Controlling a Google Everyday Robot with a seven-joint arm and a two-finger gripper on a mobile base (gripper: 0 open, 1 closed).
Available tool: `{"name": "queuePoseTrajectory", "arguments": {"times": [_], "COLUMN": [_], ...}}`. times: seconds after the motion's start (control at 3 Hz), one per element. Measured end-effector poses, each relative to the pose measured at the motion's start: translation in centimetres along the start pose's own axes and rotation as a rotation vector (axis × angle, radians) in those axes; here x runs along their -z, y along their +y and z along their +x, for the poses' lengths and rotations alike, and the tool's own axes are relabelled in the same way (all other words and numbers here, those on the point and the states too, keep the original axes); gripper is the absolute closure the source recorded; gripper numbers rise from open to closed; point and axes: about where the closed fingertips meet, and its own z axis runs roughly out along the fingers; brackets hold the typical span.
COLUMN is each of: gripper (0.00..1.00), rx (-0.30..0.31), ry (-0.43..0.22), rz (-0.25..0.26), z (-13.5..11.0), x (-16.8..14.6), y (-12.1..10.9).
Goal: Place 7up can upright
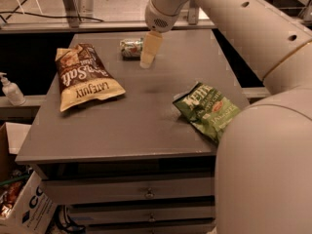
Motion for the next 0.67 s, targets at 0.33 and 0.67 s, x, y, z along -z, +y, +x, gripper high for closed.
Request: {"name": "queuePoseTrajectory", "arguments": {"times": [0.33, 0.67], "gripper": [0.0, 0.0], "rx": [-0.005, -0.017], "ry": [-0.014, -0.01], "rz": [0.004, -0.01], "z": [-1.5, -2.7], "x": [-2.2, -4.3], "y": [-1.3, -2.1]}}
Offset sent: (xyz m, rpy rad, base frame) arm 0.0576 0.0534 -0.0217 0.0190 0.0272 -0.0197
